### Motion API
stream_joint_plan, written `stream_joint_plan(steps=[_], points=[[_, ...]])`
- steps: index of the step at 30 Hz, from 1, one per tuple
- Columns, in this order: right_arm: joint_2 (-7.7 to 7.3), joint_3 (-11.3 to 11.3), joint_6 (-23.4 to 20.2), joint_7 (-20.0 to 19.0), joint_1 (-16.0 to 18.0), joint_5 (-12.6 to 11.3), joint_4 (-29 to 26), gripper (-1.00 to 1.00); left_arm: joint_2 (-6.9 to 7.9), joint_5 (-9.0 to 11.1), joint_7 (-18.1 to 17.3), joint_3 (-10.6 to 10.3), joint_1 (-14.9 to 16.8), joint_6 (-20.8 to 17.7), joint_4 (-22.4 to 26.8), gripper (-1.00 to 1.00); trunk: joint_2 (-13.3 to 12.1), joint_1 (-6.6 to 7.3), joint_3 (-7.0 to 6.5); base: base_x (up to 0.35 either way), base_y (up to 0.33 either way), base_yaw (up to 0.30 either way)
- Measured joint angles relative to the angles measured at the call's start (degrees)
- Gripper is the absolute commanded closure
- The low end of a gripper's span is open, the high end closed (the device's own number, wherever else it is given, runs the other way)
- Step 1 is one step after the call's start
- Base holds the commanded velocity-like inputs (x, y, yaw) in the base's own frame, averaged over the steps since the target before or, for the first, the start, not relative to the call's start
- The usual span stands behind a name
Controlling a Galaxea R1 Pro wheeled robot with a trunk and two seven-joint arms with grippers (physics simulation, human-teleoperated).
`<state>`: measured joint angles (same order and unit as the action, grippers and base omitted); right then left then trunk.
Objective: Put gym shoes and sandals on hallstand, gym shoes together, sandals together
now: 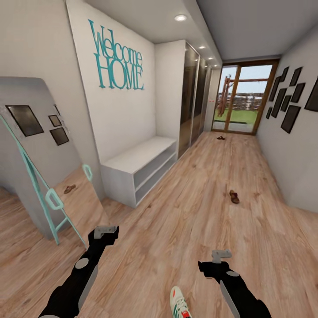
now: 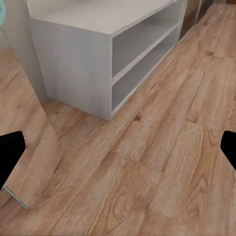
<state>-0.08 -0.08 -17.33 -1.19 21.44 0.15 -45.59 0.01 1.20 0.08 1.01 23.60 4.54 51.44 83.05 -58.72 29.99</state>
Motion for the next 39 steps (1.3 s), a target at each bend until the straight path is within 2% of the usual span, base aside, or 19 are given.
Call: stream_joint_plan(steps=[12, 31, 36, 38, 39], points=[[0.00, 0.1, 0.0, 0.1, 0.0, 0.0, 0.0, -1.00, -0.01, 0.0, 0.0, 0.0, 0.0, 0.1, 0.0, -1.00, 0.0, -0.01, 0.00, 0.107, -0.301, 0.047], [-0.09, -0.1, 0.0, 0.3, 0.0, -0.3, 0.0, -1.00, -0.35, 0.3, -0.1, -0.3, 0.0, 0.0, 0.2, -1.00, 0.0, -0.01, 0.00, -0.084, -0.036, 0.000], [-0.18, -0.1, 0.0, 0.4, 0.0, -0.3, 0.0, -1.00, -2.27, 0.2, -0.2, -1.2, -0.1, 0.1, 0.1, -1.00, 0.0, -0.02, 0.00, -0.001, 0.000, 0.000], [-0.18, -0.2, 0.0, 0.4, 0.0, -0.2, 0.0, -1.00, -2.79, 0.2, -0.3, -2.7, -0.1, 0.1, 0.1, -1.00, 0.0, -0.02, 0.00, 0.000, 0.000, 0.000], [-0.18, -0.1, 0.0, 0.4, 0.0, -0.2, 0.0, -1.00, -3.15, 0.2, -0.3, -4.1, -0.1, 0.1, 0.1, -1.00, 0.0, -0.02, 0.00, 0.000, 0.000, 0.000]])
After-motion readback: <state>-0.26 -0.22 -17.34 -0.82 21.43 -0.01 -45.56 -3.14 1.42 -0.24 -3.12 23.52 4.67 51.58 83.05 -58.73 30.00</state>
